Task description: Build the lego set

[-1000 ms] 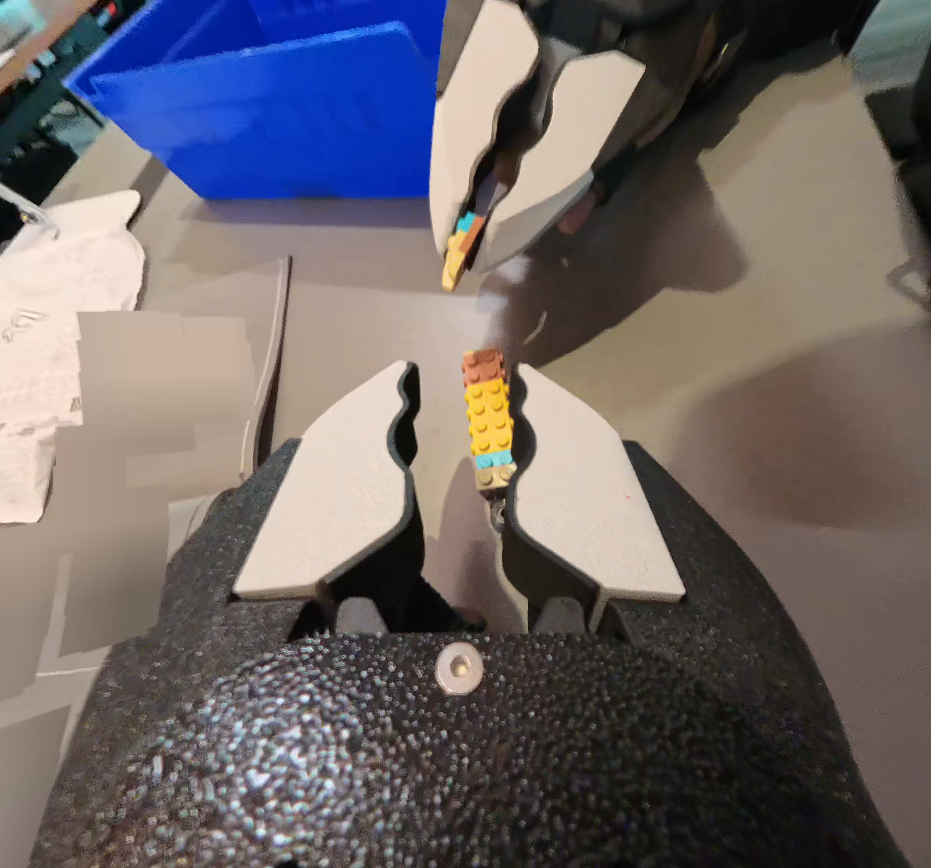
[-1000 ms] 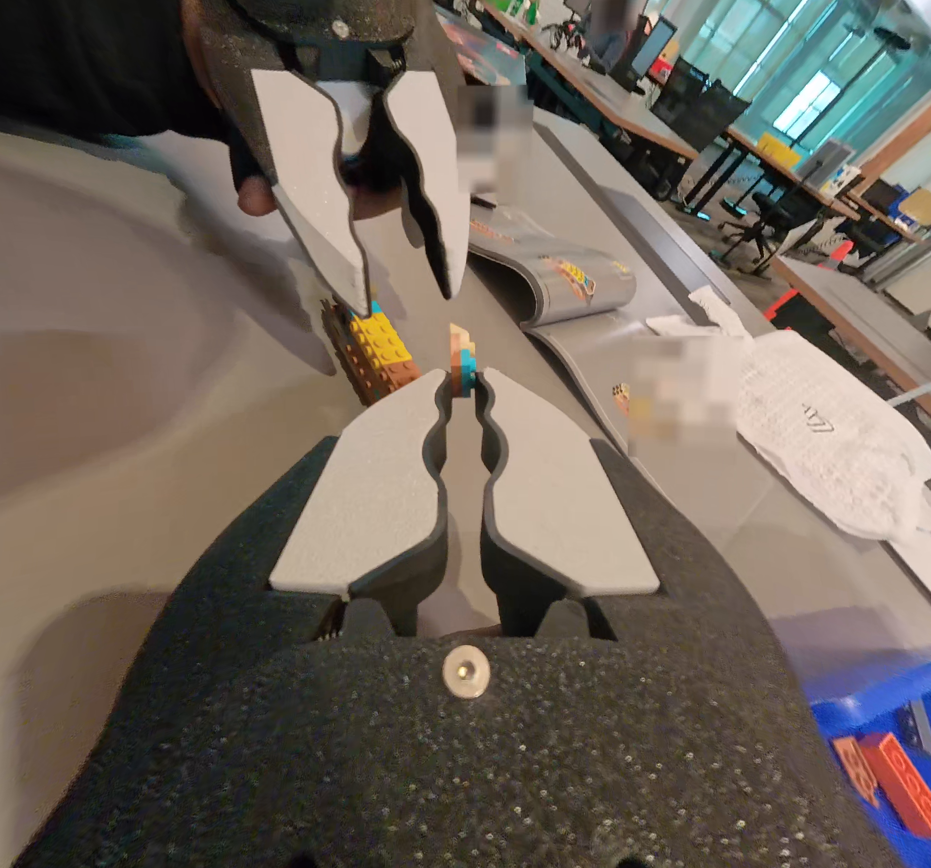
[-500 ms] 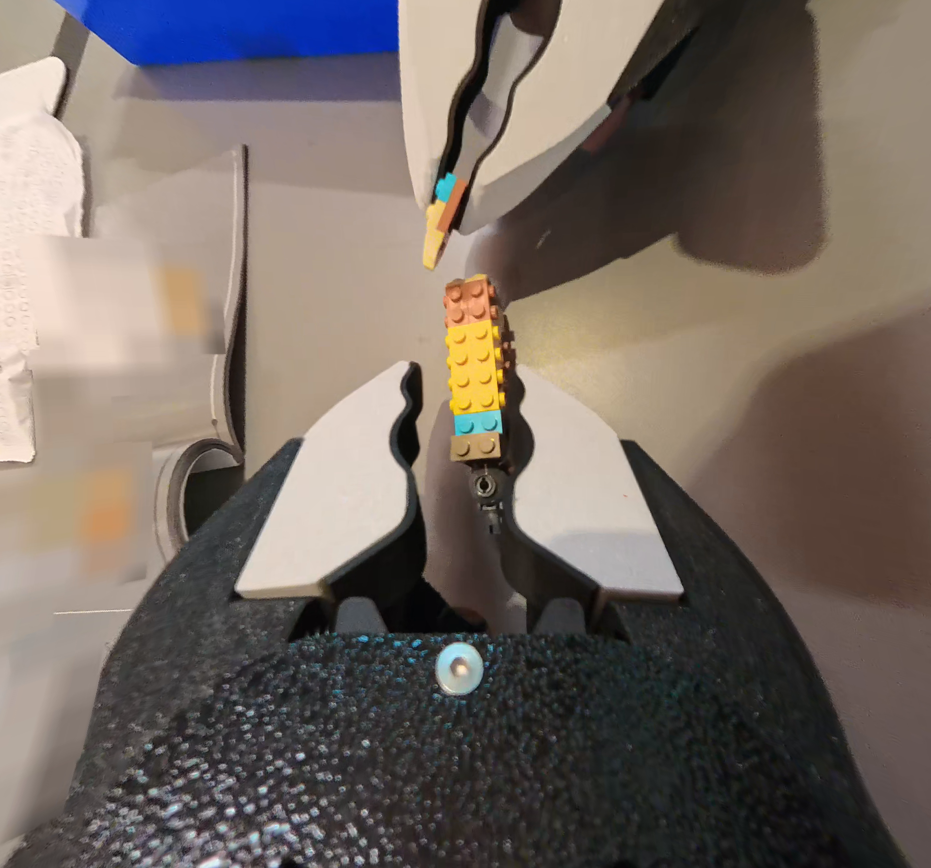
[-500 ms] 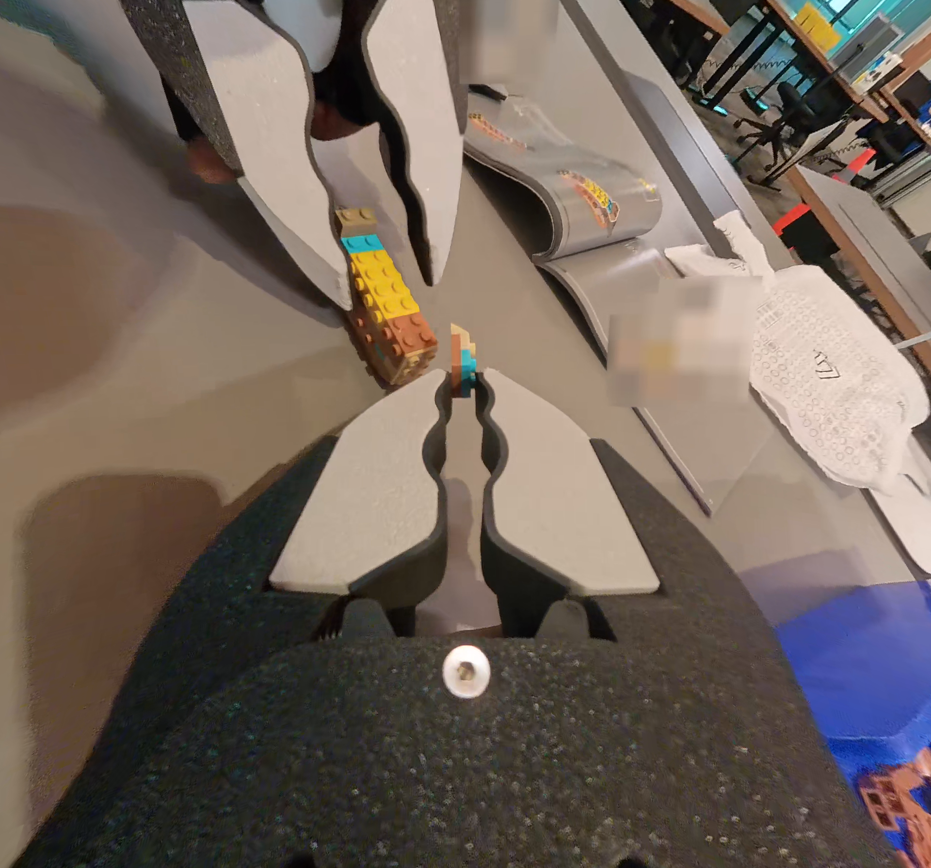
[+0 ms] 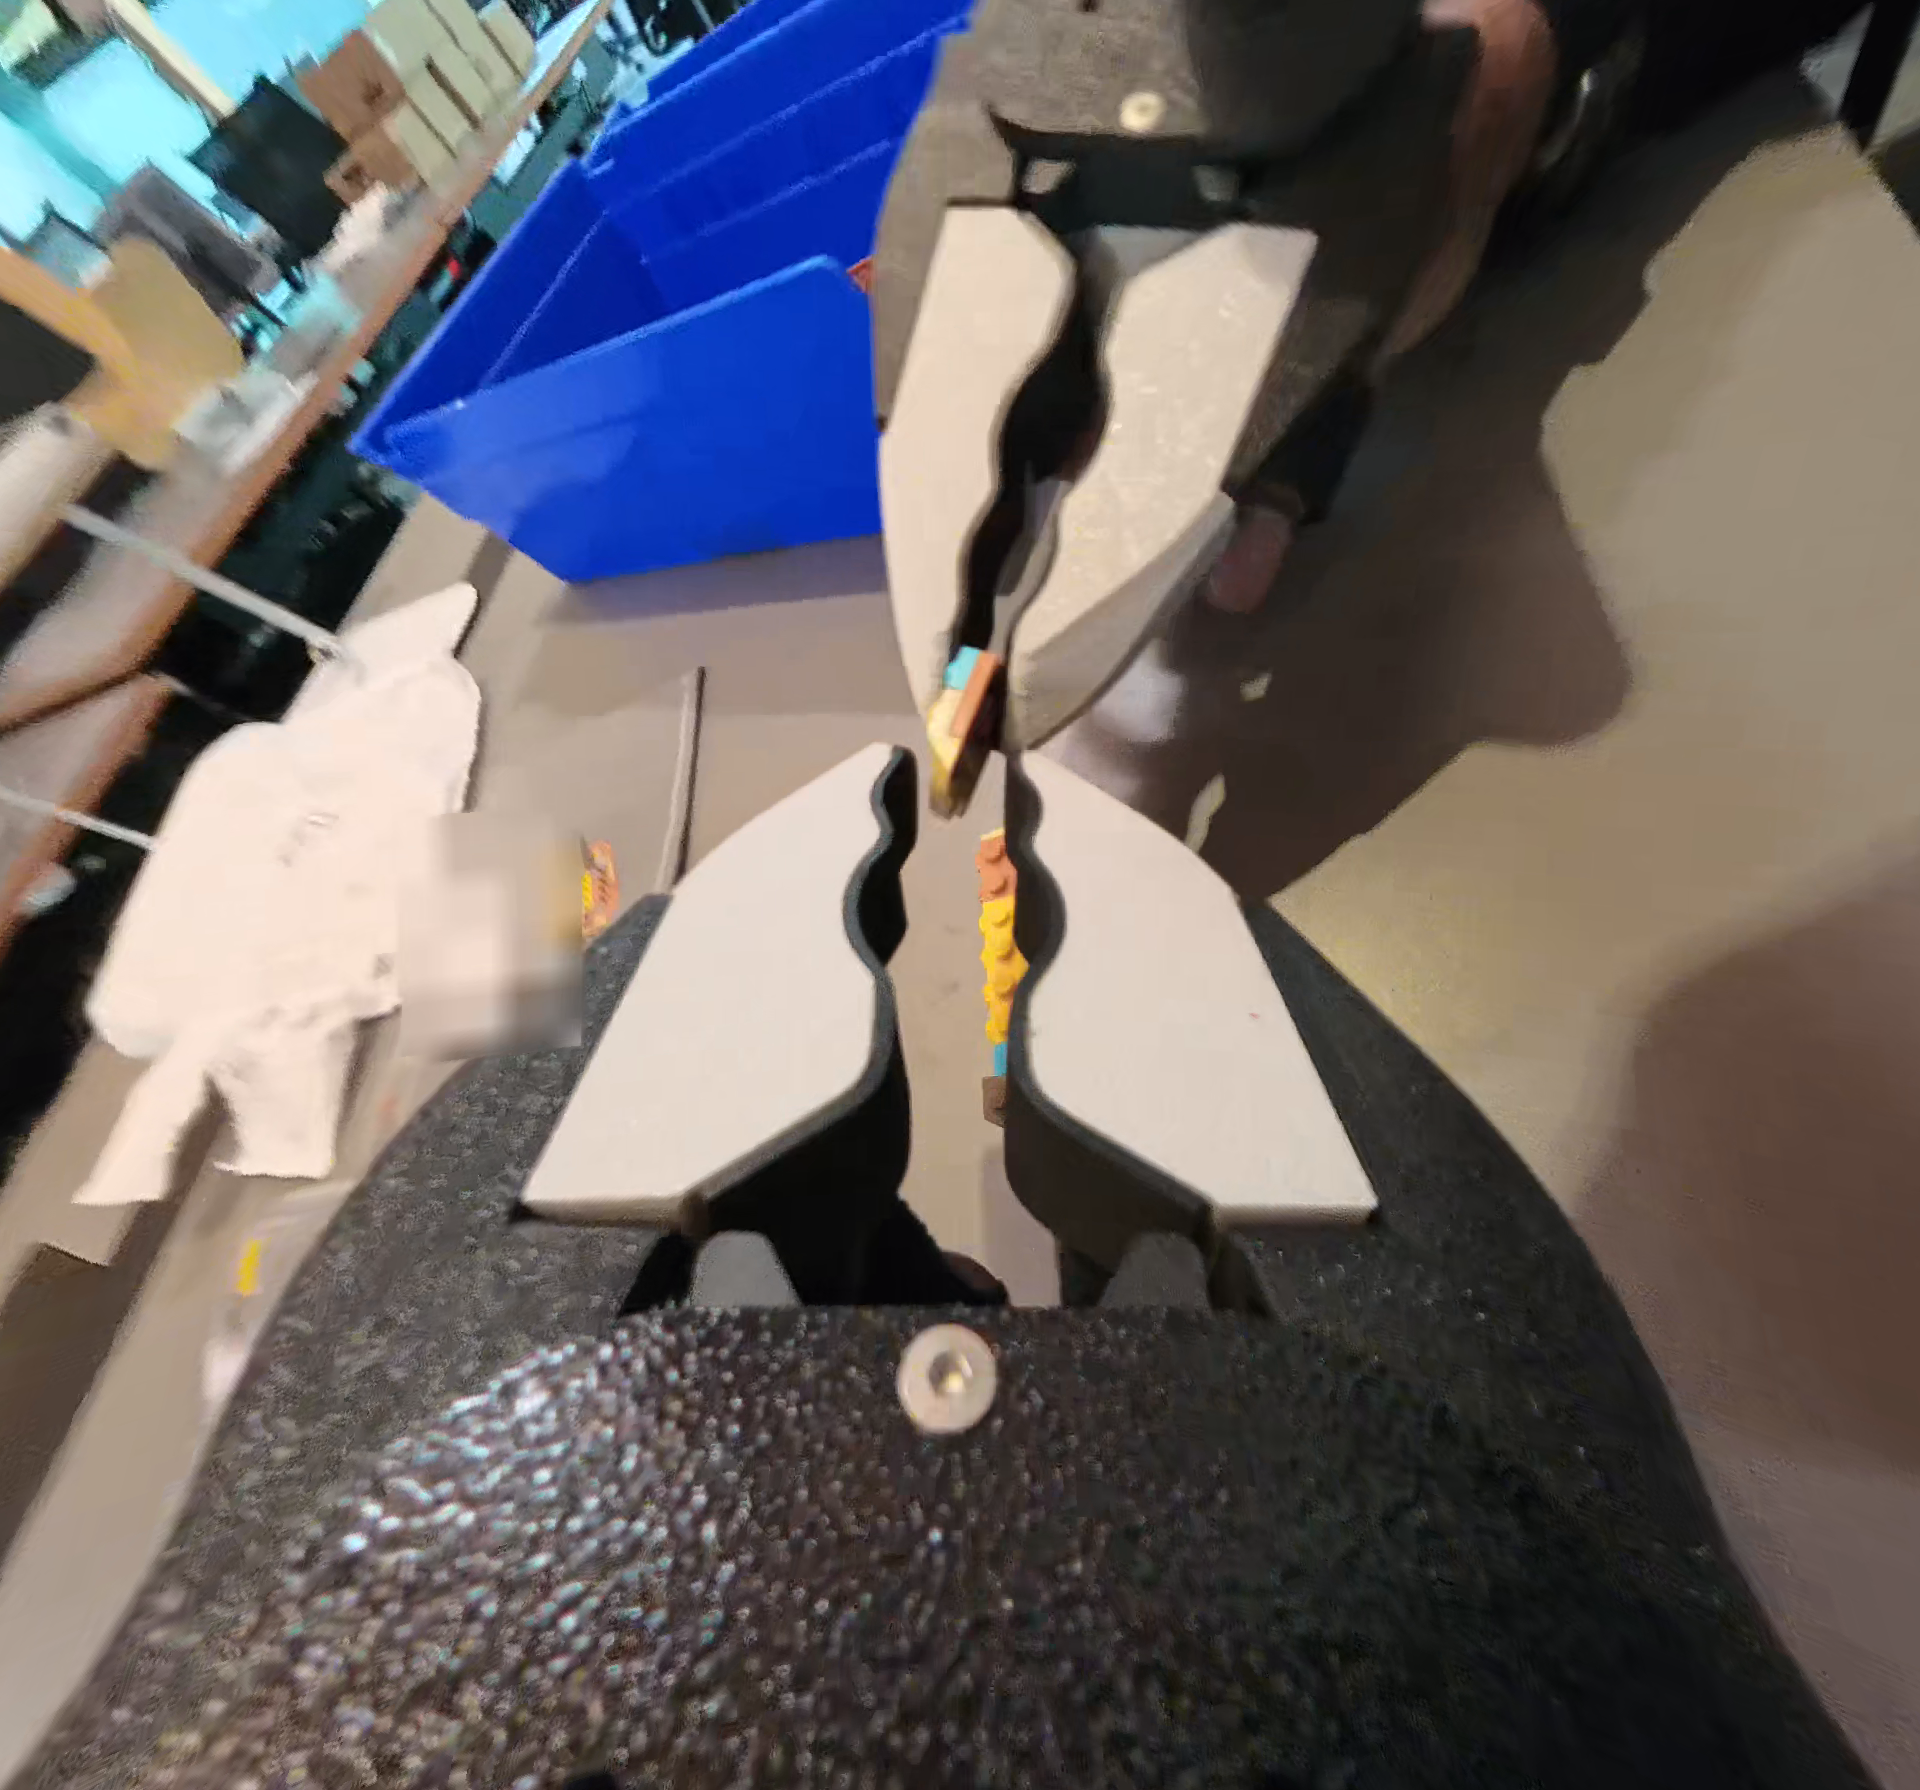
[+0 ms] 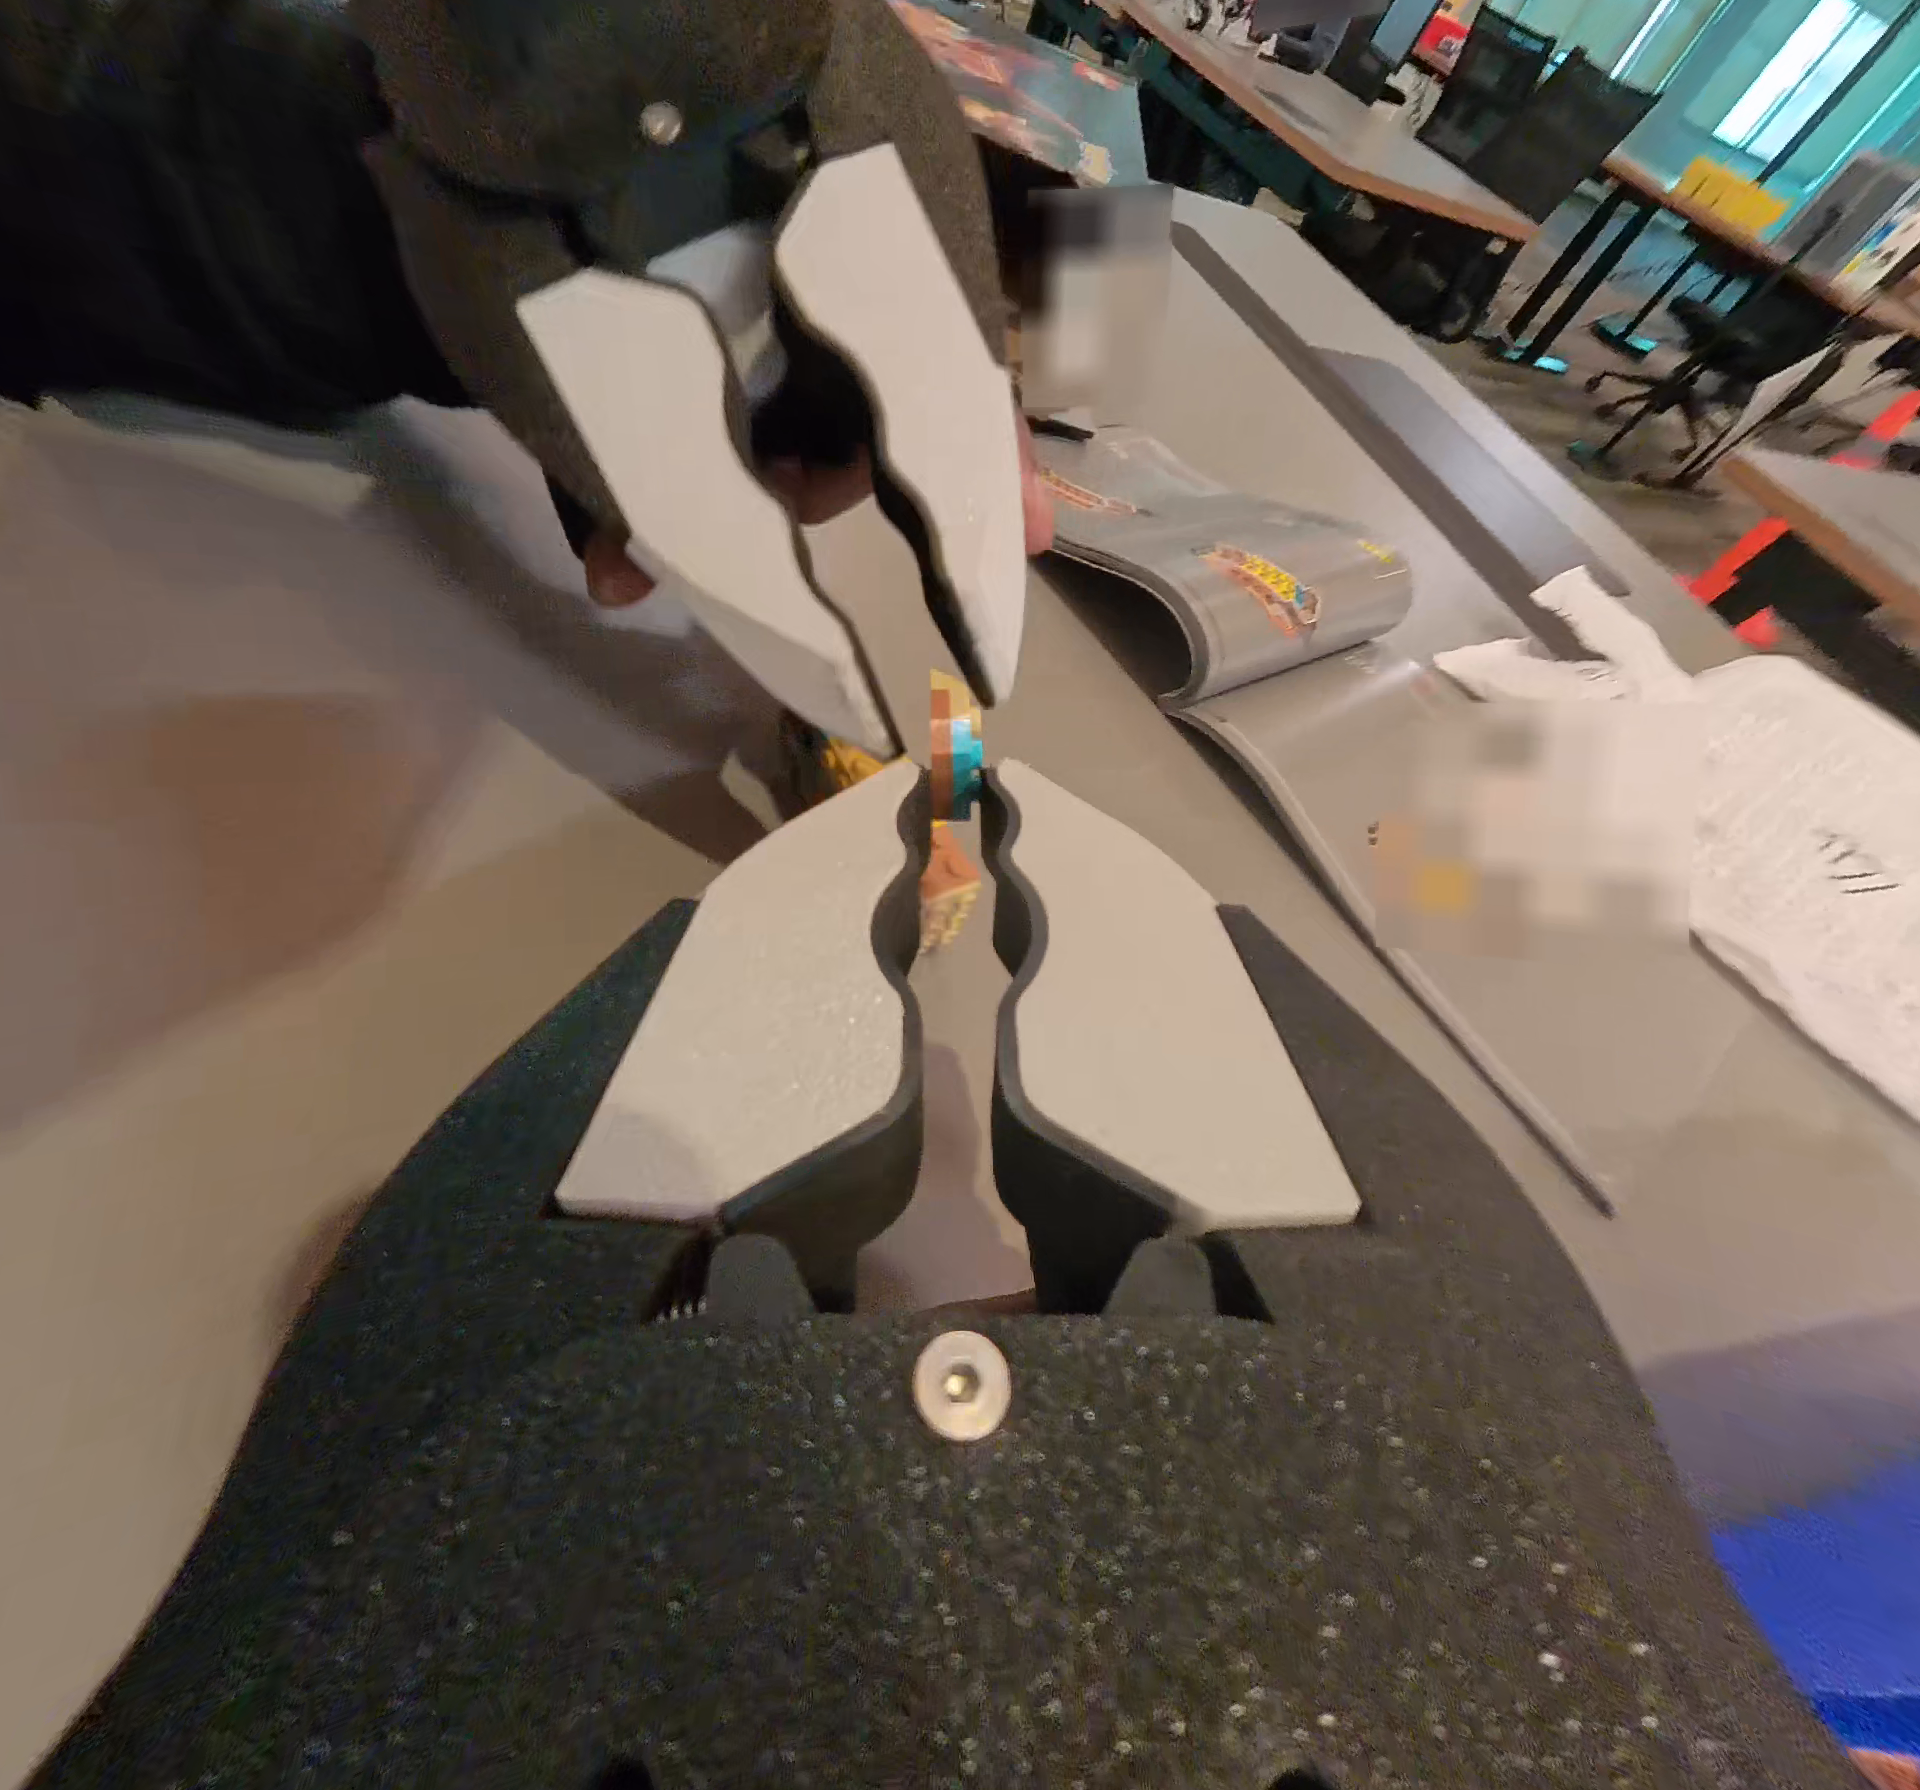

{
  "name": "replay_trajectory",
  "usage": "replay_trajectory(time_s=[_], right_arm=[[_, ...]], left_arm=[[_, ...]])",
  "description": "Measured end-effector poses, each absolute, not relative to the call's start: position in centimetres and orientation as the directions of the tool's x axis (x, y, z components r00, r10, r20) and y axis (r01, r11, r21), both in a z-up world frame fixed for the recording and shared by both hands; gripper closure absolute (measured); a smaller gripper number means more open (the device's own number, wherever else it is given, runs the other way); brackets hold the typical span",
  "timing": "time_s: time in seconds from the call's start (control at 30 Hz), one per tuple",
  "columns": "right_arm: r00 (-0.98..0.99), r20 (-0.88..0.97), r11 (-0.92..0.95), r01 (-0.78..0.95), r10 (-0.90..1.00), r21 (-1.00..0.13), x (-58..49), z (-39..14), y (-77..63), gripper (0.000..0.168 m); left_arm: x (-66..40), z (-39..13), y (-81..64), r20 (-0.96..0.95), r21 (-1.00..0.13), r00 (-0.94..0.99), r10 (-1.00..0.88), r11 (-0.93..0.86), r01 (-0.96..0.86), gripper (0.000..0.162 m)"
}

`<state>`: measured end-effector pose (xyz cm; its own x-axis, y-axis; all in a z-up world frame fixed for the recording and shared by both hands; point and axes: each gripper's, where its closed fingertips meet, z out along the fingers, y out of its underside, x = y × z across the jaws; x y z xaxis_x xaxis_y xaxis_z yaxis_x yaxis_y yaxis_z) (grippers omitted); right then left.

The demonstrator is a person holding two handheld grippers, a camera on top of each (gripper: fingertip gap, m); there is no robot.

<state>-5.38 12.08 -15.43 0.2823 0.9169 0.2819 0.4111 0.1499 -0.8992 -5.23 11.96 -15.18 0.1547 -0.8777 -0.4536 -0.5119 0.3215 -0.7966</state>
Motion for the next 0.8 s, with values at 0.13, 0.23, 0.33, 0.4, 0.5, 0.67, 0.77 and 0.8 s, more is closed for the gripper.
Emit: replay_trajectory(time_s=[0.13, 0.23, 0.33, 0.4, 0.5, 0.67, 0.77, 0.8], right_arm=[[0.283, 0.206, 0.080, 0.401, 0.937, -0.913, -5.4, -15.6, 11.9, 0.161], [0.259, 0.217, 0.098, 0.406, 0.941, -0.908, -5.4, -15.7, 11.7, 0.160], [0.176, 0.236, 0.166, 0.339, 0.956, -0.926, -5.5, -14.8, 10.8, 0.145], [0.113, 0.291, 0.246, 0.300, 0.950, -0.922, -5.2, -14.3, 10.3, 0.131], [0.050, 0.363, 0.341, 0.246, 0.930, -0.907, -4.8, -13.6, 9.8, 0.127], [-0.093, 0.337, 0.345, 0.080, 0.937, -0.935, -4.8, -11.7, 7.5, 0.135], [-0.136, 0.353, 0.360, 0.029, 0.926, -0.933, -4.9, -11.1, 6.5, 0.137], [-0.142, 0.366, 0.373, 0.022, 0.920, -0.928, -5.0, -11.1, 6.2, 0.139]], left_arm=[[-5.2, -15.2, 12.0, -0.557, -0.737, 0.131, -0.820, 0.415, -0.534, 0.153], [-5.2, -15.5, 11.6, -0.472, -0.781, 0.117, -0.874, 0.353, -0.516, 0.155], [-5.1, -15.2, 11.2, -0.281, -0.875, 0.121, -0.952, 0.202, -0.440, 0.156], [-5.0, -14.7, 10.4, -0.077, -0.932, 0.076, -0.994, 0.044, -0.361, 0.156], [-5.0, -13.1, 9.0, 0.200, -0.955, -0.053, -0.978, -0.183, -0.235, 0.156], [-4.9, -11.5, 6.4, 0.430, -0.902, -0.290, -0.855, -0.389, -0.189, 0.156], [-4.6, -10.8, 5.7, 0.480, -0.877, -0.361, -0.799, -0.443, -0.186, 0.156], [-4.5, -10.7, 5.6, 0.493, -0.870, -0.373, -0.786, -0.456, -0.188, 0.156]])
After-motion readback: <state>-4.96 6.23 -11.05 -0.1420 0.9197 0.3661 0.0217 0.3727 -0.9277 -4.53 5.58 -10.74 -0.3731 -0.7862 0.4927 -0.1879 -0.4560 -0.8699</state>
